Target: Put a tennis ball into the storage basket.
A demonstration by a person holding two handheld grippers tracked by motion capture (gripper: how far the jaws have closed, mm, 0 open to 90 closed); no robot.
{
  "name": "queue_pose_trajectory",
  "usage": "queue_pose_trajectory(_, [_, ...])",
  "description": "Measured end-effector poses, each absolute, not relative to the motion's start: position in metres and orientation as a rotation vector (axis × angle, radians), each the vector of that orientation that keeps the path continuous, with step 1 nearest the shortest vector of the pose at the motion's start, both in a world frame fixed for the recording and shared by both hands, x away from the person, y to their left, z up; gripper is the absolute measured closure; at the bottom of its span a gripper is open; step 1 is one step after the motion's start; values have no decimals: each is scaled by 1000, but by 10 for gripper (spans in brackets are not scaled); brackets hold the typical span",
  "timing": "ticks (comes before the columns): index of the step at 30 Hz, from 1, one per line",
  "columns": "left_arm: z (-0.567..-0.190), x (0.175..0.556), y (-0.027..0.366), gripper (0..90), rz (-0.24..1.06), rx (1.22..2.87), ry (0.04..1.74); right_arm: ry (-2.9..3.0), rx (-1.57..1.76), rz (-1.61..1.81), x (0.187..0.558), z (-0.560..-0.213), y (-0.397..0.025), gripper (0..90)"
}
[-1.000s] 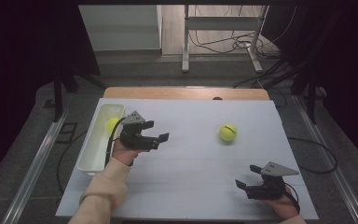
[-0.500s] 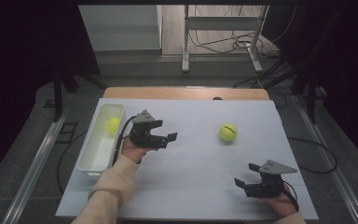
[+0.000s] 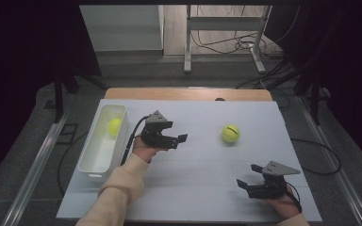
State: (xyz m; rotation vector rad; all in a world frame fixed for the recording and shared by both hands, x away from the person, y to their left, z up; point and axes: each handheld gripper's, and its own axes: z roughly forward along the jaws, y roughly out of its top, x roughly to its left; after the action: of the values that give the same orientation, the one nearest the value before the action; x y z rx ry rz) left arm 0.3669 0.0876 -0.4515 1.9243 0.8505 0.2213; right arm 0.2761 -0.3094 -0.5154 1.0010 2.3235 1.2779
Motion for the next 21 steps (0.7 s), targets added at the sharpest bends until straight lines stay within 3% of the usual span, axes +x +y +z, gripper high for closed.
queue_pose_trajectory(21, [-457, 376, 64, 161, 216, 1972, 799, 2308, 1000, 1279, 277, -515, -309, 144])
